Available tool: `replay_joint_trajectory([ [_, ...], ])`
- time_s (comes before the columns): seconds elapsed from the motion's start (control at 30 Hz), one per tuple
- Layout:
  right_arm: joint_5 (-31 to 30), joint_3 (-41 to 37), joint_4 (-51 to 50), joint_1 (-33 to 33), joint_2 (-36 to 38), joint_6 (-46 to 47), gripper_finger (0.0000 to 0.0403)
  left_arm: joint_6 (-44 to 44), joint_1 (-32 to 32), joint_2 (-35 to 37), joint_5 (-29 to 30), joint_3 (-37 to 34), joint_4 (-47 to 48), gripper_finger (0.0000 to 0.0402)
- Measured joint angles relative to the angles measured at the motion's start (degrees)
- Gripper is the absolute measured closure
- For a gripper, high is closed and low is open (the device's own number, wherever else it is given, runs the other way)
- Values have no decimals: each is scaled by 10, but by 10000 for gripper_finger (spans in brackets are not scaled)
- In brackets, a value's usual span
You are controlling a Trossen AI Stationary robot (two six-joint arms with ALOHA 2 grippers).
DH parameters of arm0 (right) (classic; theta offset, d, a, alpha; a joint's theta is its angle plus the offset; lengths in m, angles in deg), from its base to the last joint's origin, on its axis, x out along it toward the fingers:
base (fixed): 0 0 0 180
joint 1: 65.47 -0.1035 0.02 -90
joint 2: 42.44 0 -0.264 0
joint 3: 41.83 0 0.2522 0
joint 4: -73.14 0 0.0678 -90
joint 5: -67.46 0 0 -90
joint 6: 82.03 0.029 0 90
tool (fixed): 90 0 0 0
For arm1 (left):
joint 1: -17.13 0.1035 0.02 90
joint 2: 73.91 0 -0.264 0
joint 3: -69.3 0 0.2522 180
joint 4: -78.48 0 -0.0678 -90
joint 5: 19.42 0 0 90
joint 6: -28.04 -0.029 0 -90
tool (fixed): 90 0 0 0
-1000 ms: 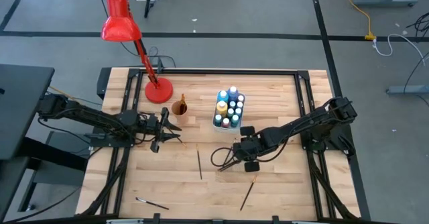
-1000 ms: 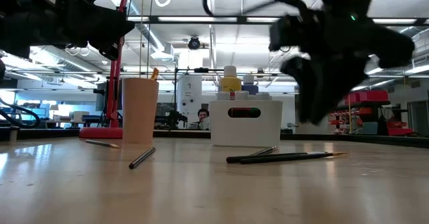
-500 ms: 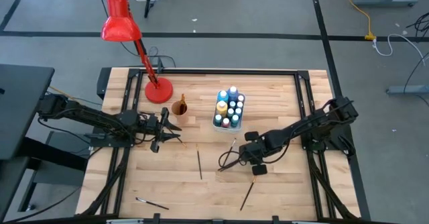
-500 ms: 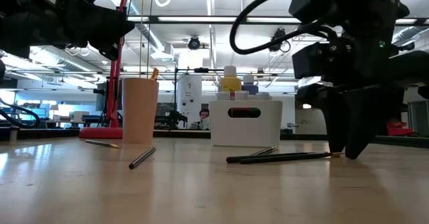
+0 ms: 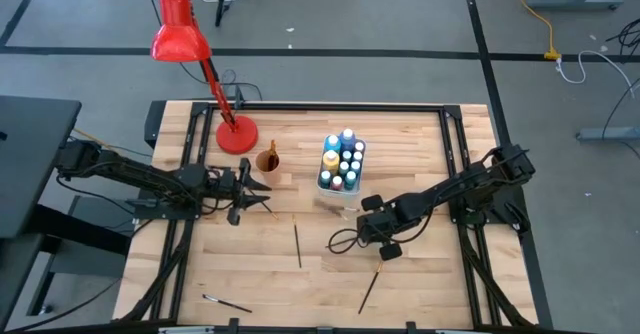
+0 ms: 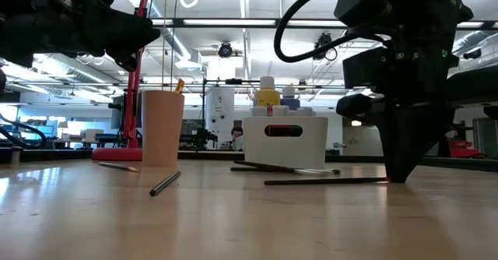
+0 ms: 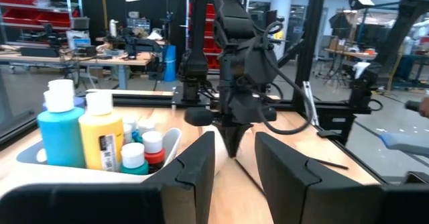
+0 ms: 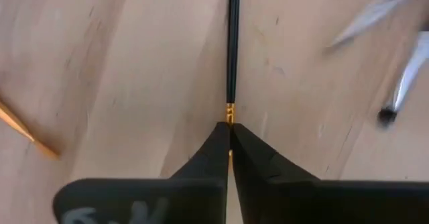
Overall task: Pick & Place Paint Supplies
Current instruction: Put the yellow paint brush into the orange cup
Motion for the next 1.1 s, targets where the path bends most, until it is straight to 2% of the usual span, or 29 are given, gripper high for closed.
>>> replay_joint_trajectory([
  [0.13, 5, 30, -43, -7, 0, -37, 392, 0, 0, 0, 20, 0, 0, 286],
  [0.33, -4, 125, -111, -20, 3, -131, 399, 2, 0, 0, 23, 0, -1, 286],
  [0.43, -43, 169, -110, -29, 4, -219, 401, 30, 0, 0, 23, 0, -12, 286],
  [0.53, -128, 204, -104, -40, 4, -341, 401, 84, 0, 0, 23, 0, -17, 286],
  [0.7, -319, 220, 2, -48, 4, -552, 402, 217, 0, 0, 17, 0, -16, 286],
  [0.77, -370, 220, 61, -47, 4, -650, 402, 254, 0, 0, 16, 0, -15, 286],
  [0.87, -391, 221, 145, -42, 4, -796, 402, 289, 0, 0, 16, 0, -14, 286],
  [1.1, -387, 222, 296, -28, -17, -1035, 403, 337, 0, 0, 16, 0, -6, 286],
])
